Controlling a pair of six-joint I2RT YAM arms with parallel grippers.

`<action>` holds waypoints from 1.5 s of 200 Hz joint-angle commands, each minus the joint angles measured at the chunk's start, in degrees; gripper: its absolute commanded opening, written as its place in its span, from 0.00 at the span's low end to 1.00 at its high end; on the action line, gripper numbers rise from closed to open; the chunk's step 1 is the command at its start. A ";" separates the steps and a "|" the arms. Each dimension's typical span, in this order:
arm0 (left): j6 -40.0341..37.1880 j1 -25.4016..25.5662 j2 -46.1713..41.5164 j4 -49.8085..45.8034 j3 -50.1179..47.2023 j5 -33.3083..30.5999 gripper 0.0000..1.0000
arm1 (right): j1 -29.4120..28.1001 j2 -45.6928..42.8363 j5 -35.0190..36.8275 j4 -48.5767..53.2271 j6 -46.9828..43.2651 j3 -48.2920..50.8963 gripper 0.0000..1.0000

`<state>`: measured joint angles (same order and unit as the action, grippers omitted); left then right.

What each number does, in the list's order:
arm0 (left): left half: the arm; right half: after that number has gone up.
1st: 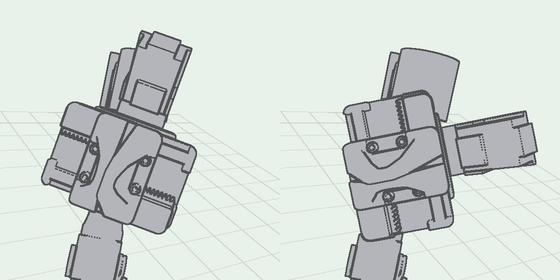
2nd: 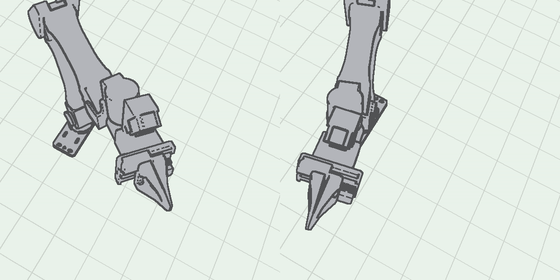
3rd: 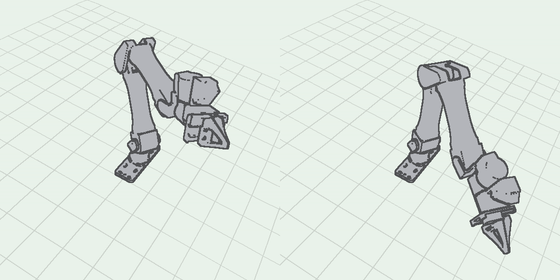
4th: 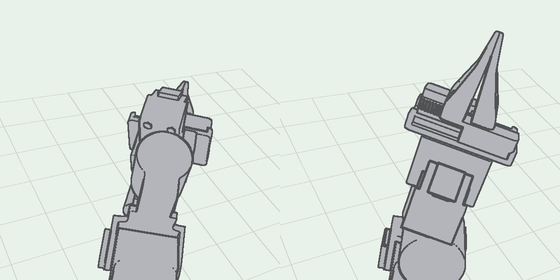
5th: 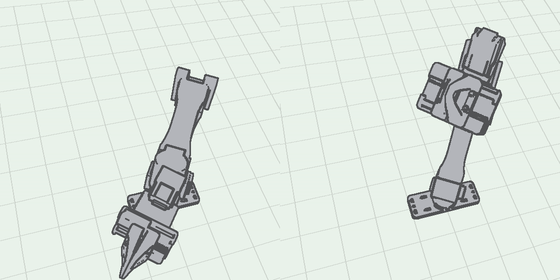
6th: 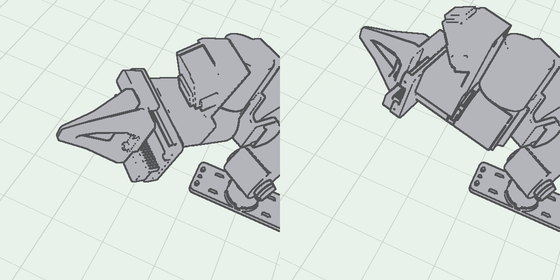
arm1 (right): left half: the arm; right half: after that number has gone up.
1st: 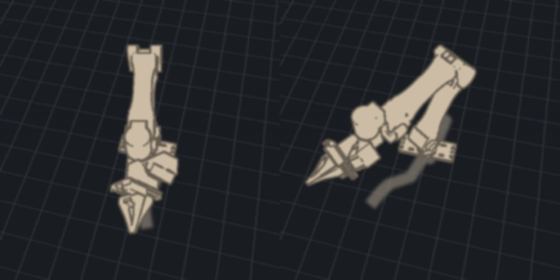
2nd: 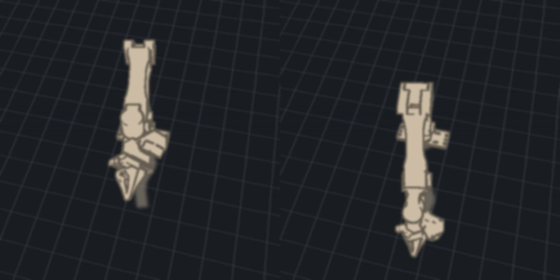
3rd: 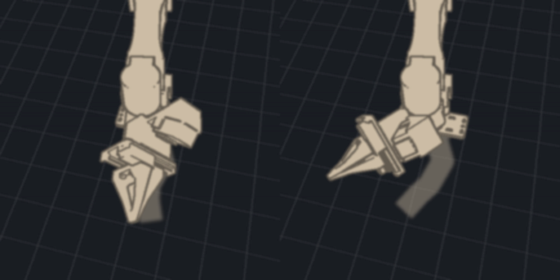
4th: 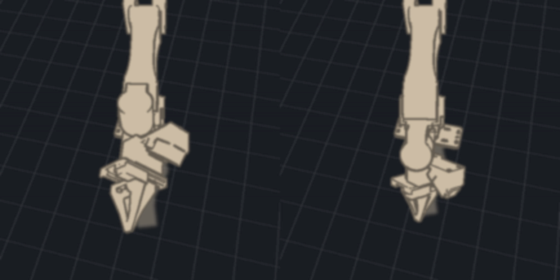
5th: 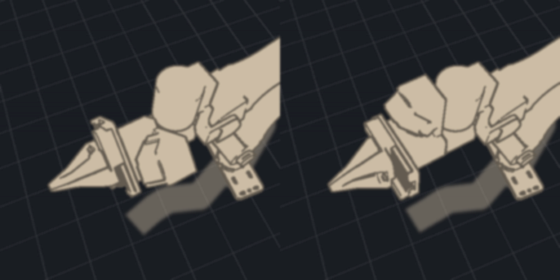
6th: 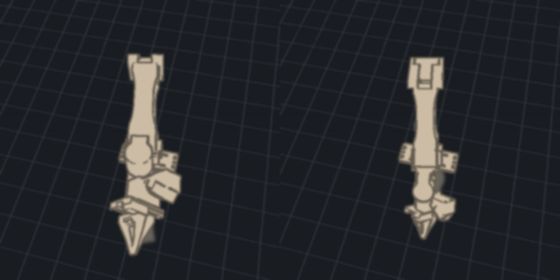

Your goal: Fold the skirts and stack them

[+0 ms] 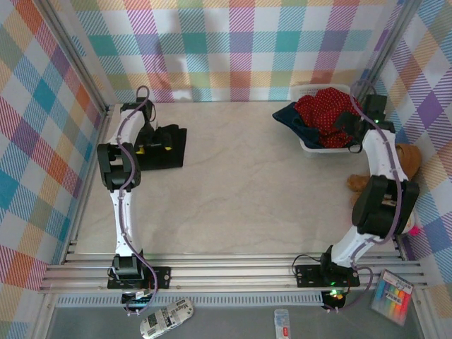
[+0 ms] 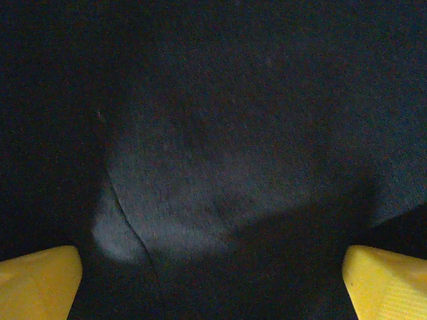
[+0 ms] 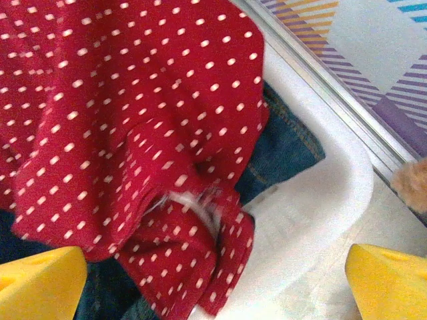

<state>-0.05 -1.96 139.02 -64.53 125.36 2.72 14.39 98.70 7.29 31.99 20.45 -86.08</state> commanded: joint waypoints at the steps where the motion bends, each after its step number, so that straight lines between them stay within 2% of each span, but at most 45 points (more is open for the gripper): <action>1: 3.97 0.54 -8.14 1.55 -2.97 5.01 1.00 | 1.86 4.29 -7.21 5.45 -1.16 -5.89 1.00; 35: 8.76 0.64 -14.97 6.86 -10.04 10.14 1.00 | 2.13 10.32 -9.23 7.14 -1.12 -11.99 0.96; 59: 12.74 0.64 -20.44 11.95 -17.02 13.86 1.00 | 2.13 14.39 -11.78 8.34 -0.35 -16.05 0.82; 80: 15.49 0.64 -24.68 15.51 -22.97 16.02 1.00 | 2.07 15.90 -13.54 8.50 -0.26 -17.97 0.58; 106: 19.29 0.64 -28.64 18.41 -29.00 18.38 1.00 | 1.80 12.75 -16.36 7.27 -0.42 -17.96 0.12; 115: 21.03 0.65 -30.06 20.23 -31.38 19.29 1.00 | 1.39 10.31 -16.67 5.71 -0.66 -17.02 0.00; 158: 32.47 1.44 -34.96 35.86 -44.10 25.19 1.00 | -2.83 -0.07 -19.92 1.14 0.42 -16.81 0.00; 193: 31.33 3.93 -37.71 35.32 -44.90 25.17 1.00 | -11.17 -4.53 -22.18 -0.19 0.65 -22.31 0.00; 259: 29.54 4.09 -39.70 33.02 -42.69 27.22 1.00 | -29.95 0.47 -29.73 2.02 1.33 -40.57 0.00; 281: 29.59 4.07 -39.57 32.65 -41.32 27.52 1.00 | -34.93 3.64 -32.74 3.53 1.73 -46.76 0.00; 300: 29.33 4.07 -39.43 32.12 -40.09 27.12 1.00 | -36.97 4.99 -37.30 2.66 4.89 -48.84 0.00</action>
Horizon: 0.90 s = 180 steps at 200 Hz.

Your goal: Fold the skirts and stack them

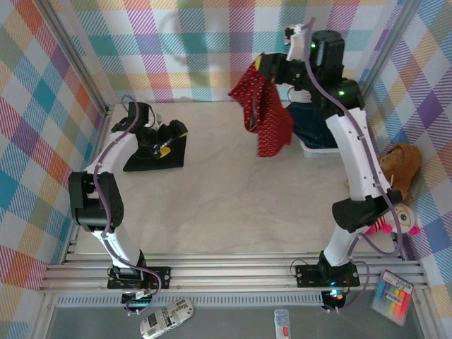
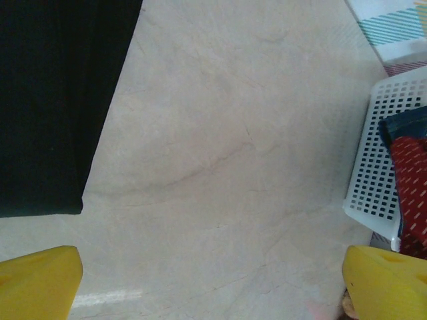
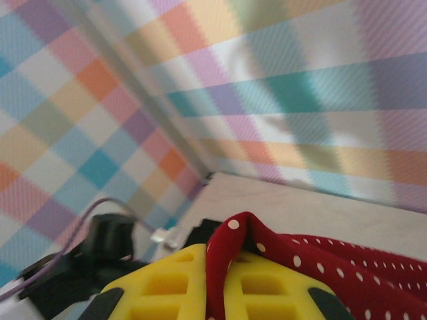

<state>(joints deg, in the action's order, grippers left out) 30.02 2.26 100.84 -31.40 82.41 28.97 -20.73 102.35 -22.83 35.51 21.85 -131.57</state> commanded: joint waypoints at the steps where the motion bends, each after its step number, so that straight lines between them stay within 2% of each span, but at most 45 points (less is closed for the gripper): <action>1: -0.75 -0.15 -1.21 -1.07 2.98 0.85 1.00 | -1.89 1.31 -7.47 -1.05 3.74 -3.31 0.00; 16: -1.08 -0.15 -0.77 -1.88 4.12 0.43 1.00 | -1.86 0.91 -10.65 -2.91 6.98 -1.30 0.00; 36: -1.54 -0.15 0.01 -2.83 5.26 -0.14 1.00 | -1.36 -1.37 -10.22 -2.97 6.90 5.23 0.00; 49: -1.54 -0.15 0.55 -3.14 5.39 -0.16 1.00 | 1.01 -4.94 -9.95 -5.80 8.80 15.72 0.00; 61: -1.54 -0.07 0.89 -3.23 4.99 0.21 1.00 | 4.66 -9.26 -8.73 -10.72 11.73 30.86 0.00; 67: -1.61 0.09 1.13 -3.39 4.72 0.44 1.00 | 6.76 -11.06 -8.82 -13.82 12.16 38.36 0.09; 77: -1.97 0.56 1.58 -4.00 4.60 0.92 1.00 | 10.28 -12.22 -9.50 -16.01 10.83 48.40 0.42; 87: -2.52 1.43 2.19 -5.02 4.83 1.35 1.00 | 13.21 -11.71 -9.17 -14.13 8.06 54.27 0.58; 93: -2.96 2.11 2.59 -5.72 5.10 1.45 1.00 | 14.06 -11.52 -7.57 -12.89 6.13 56.83 0.77; 97: -3.26 2.69 2.73 -6.21 5.25 1.37 1.00 | 14.13 -11.54 -6.08 -12.09 4.97 58.26 0.86; 106: -3.88 4.08 3.17 -7.39 5.71 0.54 1.00 | 14.13 -12.19 -3.96 -11.11 2.96 60.98 0.99; 132: -3.50 7.84 4.02 -9.79 5.47 -5.07 1.00 | 13.81 -15.80 -2.74 -14.06 4.17 66.95 0.99; 180: 1.88 8.31 2.93 -7.64 -0.11 -11.94 1.00 | 9.62 -17.49 1.30 -17.32 1.69 72.82 0.99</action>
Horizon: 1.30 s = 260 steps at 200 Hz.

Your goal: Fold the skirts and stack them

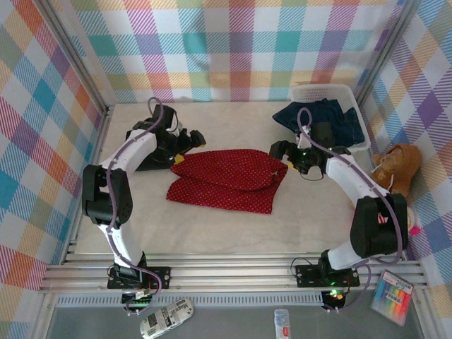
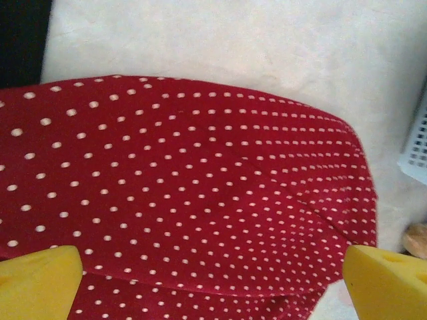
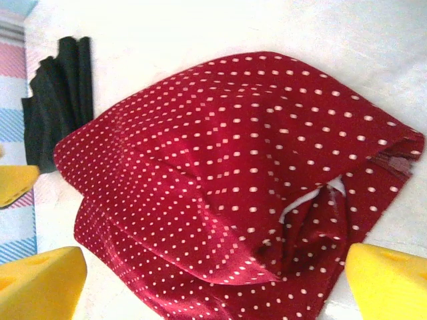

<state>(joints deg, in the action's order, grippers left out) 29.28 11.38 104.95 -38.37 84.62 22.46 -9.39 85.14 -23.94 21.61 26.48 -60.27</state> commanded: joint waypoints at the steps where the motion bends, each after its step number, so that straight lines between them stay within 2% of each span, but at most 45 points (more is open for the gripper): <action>1: 2.71 -0.82 -1.21 -0.71 -2.42 -5.59 1.00 | -1.75 -0.18 2.50 -3.42 -2.85 1.54 0.99; 17: 3.34 -1.07 -1.58 -1.48 -3.15 -8.04 1.00 | -2.19 1.32 4.77 -3.00 0.25 2.62 0.99; 24: 3.81 -1.46 -1.88 -1.59 -3.60 -8.75 1.00 | -2.30 1.86 7.18 -2.53 3.31 3.19 1.00; 35: 4.73 -2.15 -2.66 -1.00 -4.84 -9.48 1.00 | -2.28 2.92 9.54 -1.75 10.32 4.08 0.96; 61: 6.69 -3.44 -5.21 1.13 -8.49 -11.06 1.00 | -3.07 4.84 3.36 -7.28 19.92 6.56 0.85; 71: 7.14 -3.85 -5.79 1.66 -9.36 -11.39 1.00 | -3.96 5.24 3.32 -7.78 20.27 6.27 0.82; 93: 7.41 -4.38 -5.91 2.05 -10.46 -11.50 1.00 | -5.64 6.82 8.57 -4.20 18.44 4.00 0.71; 130: 7.37 -5.15 -5.80 1.89 -11.30 -12.05 1.00 | -6.05 9.35 6.52 -6.20 19.23 3.42 0.61; 141: 7.24 -5.37 -5.85 1.82 -11.47 -12.01 1.00 | -6.27 9.39 7.01 -5.49 14.84 2.40 0.60; 153: 7.06 -5.66 -5.94 1.64 -11.47 -12.16 1.00 | -6.56 8.19 9.13 -4.20 5.47 1.30 0.59; 179: 6.16 -6.27 -6.22 0.95 -11.68 -12.85 1.00 | -6.69 6.74 7.93 4.61 -22.93 -3.60 0.59; 199: 5.79 -6.71 -6.07 0.84 -11.78 -13.10 1.00 | -6.67 8.05 7.59 11.95 -39.84 -6.69 0.57; 225: 6.03 -6.98 -5.95 0.85 -11.69 -12.54 1.00 | -6.69 12.27 9.01 18.51 -49.42 -12.31 0.50; 260: 5.46 -7.16 -6.55 0.34 -11.67 -12.96 1.00 | -7.35 18.50 9.21 26.99 -54.95 -20.95 0.47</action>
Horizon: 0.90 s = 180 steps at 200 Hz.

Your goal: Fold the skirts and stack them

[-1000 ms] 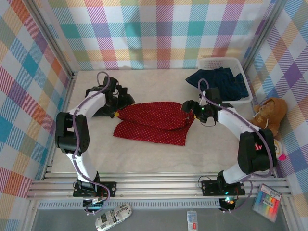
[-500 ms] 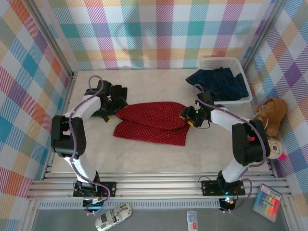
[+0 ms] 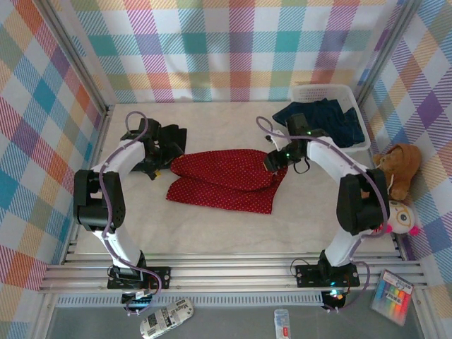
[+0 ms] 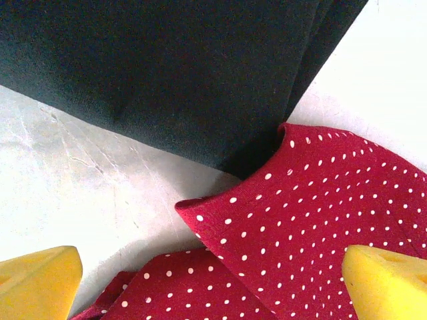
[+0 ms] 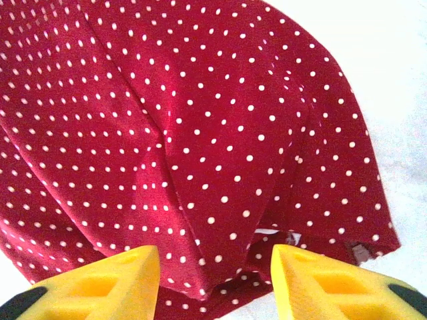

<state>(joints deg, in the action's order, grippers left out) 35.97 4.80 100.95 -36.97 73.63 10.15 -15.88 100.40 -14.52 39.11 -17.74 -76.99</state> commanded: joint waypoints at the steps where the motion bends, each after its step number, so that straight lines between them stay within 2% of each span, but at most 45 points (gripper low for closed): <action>1: -1.28 -0.58 -2.53 -1.12 -0.68 -0.70 1.00 | -0.97 3.37 -0.27 9.71 -10.82 -4.44 0.47; 67: -2.86 -0.99 -2.69 -1.72 -1.34 -0.02 1.00 | -3.78 8.31 4.45 11.87 -12.58 -7.05 0.45; 77: -3.21 -1.17 -2.64 -1.95 -1.33 -0.13 1.00 | -3.98 8.45 4.93 12.01 -12.84 -7.24 0.39; 92: -3.78 -1.35 -2.35 -2.13 -1.20 0.08 1.00 | -4.36 7.86 7.12 12.30 -12.85 -7.30 0.23; 102: -4.22 -1.37 -2.13 -2.31 -0.98 0.45 1.00 | -4.72 6.57 9.01 11.98 -13.00 -6.55 0.16; 136: -5.53 -1.30 -2.12 -2.23 -0.63 2.34 1.00 | -8.29 -6.01 17.75 6.69 -15.17 2.93 0.00; 163: -5.62 -1.04 -2.45 -2.64 -0.31 4.54 0.98 | -11.20 -16.60 23.25 2.43 -18.83 12.83 0.00; 180: -5.36 -0.11 -2.90 -3.05 -0.41 5.21 0.97 | -12.30 -23.03 23.67 0.29 -26.49 20.74 0.00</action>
<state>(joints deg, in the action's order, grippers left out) 31.66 4.05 100.07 -37.63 72.88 12.97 -27.31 83.35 4.97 42.44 -34.94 -63.88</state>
